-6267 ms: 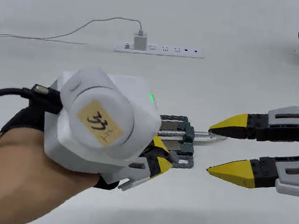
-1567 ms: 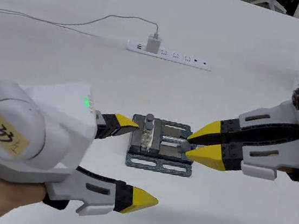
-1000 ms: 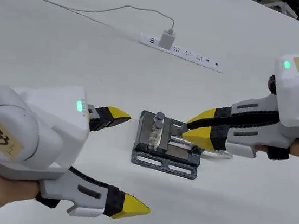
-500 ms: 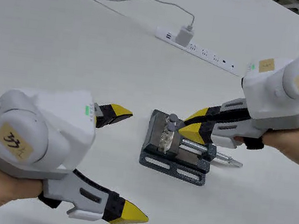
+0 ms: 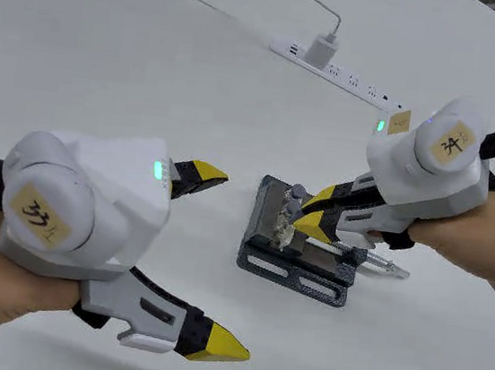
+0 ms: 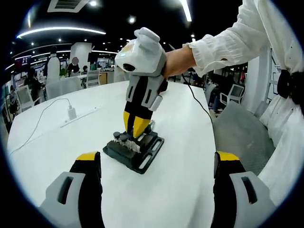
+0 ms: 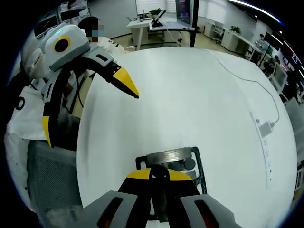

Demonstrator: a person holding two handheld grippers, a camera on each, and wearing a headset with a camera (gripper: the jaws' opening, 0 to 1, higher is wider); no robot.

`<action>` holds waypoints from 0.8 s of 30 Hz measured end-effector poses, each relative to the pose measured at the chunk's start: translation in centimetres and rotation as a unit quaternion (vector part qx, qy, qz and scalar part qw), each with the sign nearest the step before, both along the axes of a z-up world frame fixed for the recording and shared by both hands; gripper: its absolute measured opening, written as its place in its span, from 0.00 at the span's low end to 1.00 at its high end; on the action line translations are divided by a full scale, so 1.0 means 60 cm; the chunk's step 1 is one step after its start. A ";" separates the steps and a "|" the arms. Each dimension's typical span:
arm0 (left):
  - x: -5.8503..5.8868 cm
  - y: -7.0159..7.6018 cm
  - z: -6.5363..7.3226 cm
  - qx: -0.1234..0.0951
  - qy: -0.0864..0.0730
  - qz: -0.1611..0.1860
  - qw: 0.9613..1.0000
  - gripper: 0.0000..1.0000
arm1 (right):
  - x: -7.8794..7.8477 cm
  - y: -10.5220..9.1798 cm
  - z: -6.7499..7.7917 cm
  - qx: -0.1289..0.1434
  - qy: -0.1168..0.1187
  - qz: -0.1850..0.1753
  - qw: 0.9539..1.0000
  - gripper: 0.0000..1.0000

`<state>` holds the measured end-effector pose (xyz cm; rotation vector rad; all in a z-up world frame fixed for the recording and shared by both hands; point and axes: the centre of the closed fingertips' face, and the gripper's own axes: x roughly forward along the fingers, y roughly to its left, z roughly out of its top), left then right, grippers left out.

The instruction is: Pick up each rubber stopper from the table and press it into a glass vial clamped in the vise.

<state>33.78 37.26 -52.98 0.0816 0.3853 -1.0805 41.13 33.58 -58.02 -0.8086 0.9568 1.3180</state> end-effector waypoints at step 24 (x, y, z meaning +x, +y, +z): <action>0.000 0.007 -0.008 -0.009 0.010 0.010 1.000 0.99 | 0.002 -0.007 -0.016 -0.039 -0.003 0.028 0.999 0.05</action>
